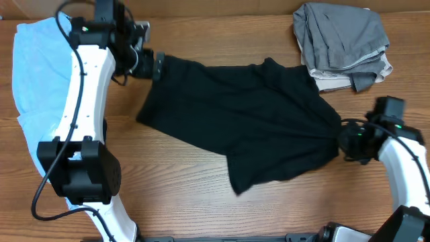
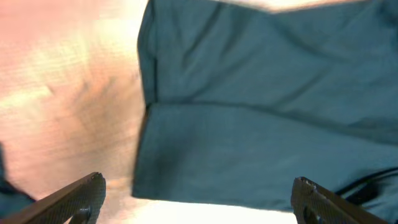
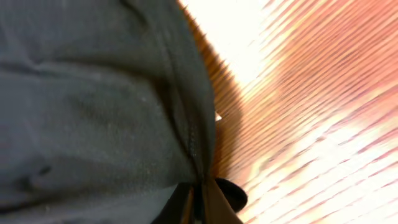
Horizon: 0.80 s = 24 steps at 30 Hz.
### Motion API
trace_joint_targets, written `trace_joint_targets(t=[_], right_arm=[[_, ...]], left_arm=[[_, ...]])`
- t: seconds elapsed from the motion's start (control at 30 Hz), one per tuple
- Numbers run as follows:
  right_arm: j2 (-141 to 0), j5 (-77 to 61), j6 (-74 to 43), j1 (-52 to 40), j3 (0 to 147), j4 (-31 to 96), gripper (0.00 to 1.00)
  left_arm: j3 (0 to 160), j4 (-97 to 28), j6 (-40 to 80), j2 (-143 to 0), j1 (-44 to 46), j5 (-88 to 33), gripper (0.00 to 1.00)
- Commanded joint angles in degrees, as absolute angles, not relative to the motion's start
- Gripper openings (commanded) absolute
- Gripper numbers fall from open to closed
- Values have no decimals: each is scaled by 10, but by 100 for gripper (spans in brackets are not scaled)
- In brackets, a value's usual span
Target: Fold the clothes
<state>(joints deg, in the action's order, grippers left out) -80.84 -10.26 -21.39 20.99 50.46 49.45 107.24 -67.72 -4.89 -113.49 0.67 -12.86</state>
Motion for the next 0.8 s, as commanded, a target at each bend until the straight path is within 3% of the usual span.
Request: trace_joint_targets(t=[0.0, 0.03, 0.07, 0.17, 0.53, 0.77], right_arm=[[-805, -158, -160, 241, 509, 492, 33], [-805, -163, -157, 247, 512, 495, 45], [-805, -166, -156, 249, 513, 496, 50], [-805, -173, -149, 249, 519, 498, 57], [-804, -193, -145, 248, 519, 509, 58], [-804, -207, -145, 235, 519, 520, 59]], left_arm=[[1019, -674, -22, -1132, 8, -90, 96], [1003, -674, -10, -1132, 8, -84, 96], [993, -675, -4, -1132, 8, -84, 96], [959, -679, 30, -1132, 8, -88, 91], [830, -607, 48, -1132, 22, -83, 68], [799, -570, 80, -1132, 21, 9, 69]])
